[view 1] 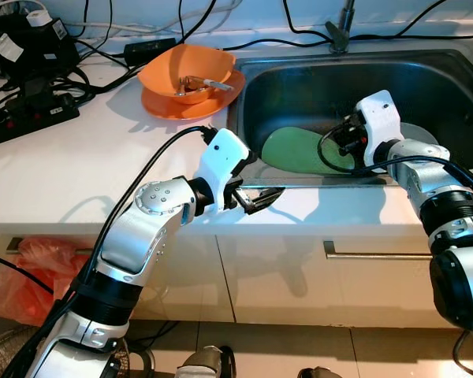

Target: Kitchen organization

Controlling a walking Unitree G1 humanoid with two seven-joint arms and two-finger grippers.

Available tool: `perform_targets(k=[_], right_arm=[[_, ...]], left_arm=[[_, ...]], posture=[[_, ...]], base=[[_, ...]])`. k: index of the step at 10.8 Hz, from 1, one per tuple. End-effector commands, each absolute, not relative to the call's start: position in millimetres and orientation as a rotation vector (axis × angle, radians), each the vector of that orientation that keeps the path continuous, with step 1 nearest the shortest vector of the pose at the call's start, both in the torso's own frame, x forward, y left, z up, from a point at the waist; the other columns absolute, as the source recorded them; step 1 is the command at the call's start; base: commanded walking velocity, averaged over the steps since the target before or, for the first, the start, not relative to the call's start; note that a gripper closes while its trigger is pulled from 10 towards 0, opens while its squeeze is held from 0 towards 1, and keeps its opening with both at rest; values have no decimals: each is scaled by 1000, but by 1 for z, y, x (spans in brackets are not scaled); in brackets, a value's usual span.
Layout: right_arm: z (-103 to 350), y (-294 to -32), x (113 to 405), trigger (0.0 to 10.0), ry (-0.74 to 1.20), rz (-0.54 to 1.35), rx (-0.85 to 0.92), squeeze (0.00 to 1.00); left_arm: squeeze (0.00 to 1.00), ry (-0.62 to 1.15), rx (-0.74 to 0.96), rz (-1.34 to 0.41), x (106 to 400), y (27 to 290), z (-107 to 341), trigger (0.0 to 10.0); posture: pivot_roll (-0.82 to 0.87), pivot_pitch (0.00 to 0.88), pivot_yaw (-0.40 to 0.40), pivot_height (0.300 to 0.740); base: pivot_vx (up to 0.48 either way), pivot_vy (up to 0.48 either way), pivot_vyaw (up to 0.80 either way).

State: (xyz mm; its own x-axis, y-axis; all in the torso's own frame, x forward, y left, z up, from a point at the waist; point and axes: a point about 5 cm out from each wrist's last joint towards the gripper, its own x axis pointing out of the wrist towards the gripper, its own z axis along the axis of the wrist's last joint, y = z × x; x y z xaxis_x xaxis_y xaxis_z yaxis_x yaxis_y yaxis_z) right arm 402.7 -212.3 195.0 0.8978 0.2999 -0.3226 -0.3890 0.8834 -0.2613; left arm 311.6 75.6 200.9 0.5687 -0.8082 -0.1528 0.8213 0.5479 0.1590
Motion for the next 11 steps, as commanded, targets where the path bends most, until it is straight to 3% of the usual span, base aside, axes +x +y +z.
perform_targets(k=[1,5,8,9,10,11], right_arm=[[201,-208,405,10000,271,393,-361,1000],[205,-206,406,10000,280,420,-390,1000],[207,-211,406,10000,193,349,-258,1000],[205,-212,404,10000,152,346,-186,251],[205,-214,403,10000,121,331,-165,0],[206,-216,401,10000,78,308,-146,0]], left_arm=[[0,67,220,-986,308,76,201,10000],[0,69,211,-982,309,75,202,10000],[0,79,186,-899,316,78,197,10000],[0,34,179,-799,324,81,200,10000],[0,16,161,-736,330,83,201,10000],[0,-21,142,-674,335,85,205,10000]], posture=[[97,109,109,740],[95,109,106,740],[87,106,109,740],[82,105,108,740],[69,95,104,740],[52,87,101,740]], base=[[0,0,0],[0,0,0],[0,0,0],[0,0,0],[0,0,0],[0,0,0]])
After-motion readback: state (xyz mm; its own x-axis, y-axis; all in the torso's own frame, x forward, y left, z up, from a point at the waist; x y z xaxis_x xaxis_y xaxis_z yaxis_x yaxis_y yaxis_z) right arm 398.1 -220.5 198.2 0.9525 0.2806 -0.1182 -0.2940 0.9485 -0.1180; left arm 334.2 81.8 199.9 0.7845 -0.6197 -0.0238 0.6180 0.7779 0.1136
